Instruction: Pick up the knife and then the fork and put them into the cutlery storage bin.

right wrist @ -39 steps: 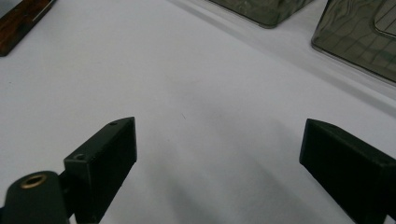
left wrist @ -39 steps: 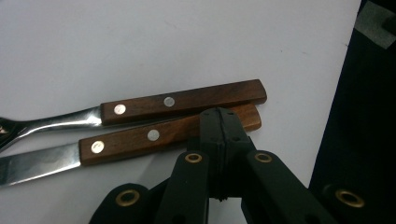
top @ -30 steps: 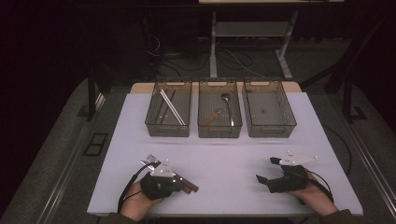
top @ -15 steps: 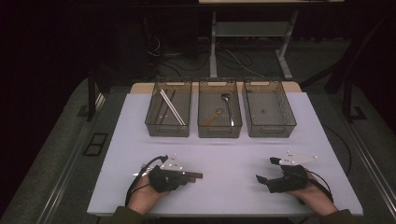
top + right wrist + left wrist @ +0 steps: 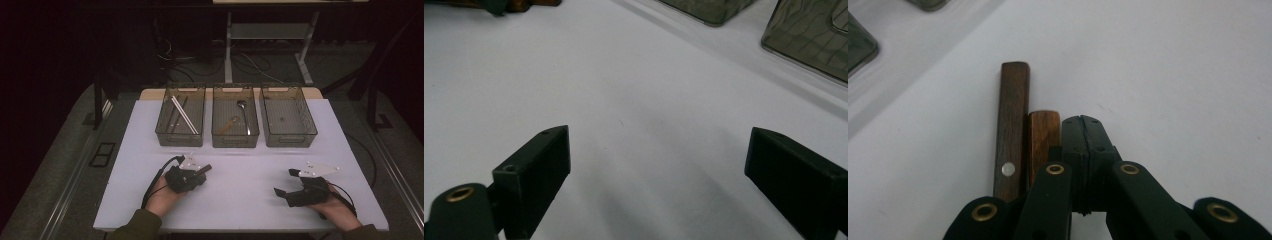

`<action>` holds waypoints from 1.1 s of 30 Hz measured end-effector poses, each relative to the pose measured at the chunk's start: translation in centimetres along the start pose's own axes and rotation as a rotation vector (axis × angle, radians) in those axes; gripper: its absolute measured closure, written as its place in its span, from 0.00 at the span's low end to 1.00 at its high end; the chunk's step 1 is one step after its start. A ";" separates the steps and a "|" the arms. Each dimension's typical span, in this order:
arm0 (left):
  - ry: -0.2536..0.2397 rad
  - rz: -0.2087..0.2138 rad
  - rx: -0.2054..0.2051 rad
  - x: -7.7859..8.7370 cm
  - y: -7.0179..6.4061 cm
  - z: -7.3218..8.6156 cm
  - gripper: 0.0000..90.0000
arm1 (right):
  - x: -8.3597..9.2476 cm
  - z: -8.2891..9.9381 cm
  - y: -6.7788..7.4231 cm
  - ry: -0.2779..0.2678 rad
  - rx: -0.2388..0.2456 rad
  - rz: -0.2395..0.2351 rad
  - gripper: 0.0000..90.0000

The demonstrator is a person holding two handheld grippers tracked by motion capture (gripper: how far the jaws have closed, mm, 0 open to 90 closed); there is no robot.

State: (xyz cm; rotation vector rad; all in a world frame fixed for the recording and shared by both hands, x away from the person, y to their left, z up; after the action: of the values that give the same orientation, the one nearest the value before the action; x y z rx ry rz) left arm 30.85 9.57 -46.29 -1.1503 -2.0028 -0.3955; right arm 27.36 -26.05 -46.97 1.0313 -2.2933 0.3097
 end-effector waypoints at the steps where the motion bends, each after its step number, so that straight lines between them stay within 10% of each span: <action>1: -0.003 -0.002 0.002 0.0 0.0 0.0 0.99 | 0.0 0.0 0.0 -0.001 -0.001 -0.001 0.12; 15: -0.076 -0.078 0.087 5.3 0.7 4.0 0.85 | 0.1 0.0 0.0 -0.004 -0.004 -0.001 0.12; 33: -0.008 -0.062 0.066 4.6 0.6 5.4 0.80 | 0.1 0.0 0.0 -0.002 -0.005 -0.002 0.12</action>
State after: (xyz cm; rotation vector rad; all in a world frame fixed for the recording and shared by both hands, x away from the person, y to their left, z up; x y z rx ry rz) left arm 27.40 15.86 -46.40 -1.0534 -2.0472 -0.3542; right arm 27.31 -26.09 -46.94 1.0320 -2.2937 0.3022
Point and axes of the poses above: each handheld gripper's, and its own axes: x roughly backward along the jaws, z roughly out of its underside, y roughly to its left, the point moved 3 cm from there along -x, roughly forward along the jaws, and after that the axes turned 4 degrees about x, right-handed, at the moved point
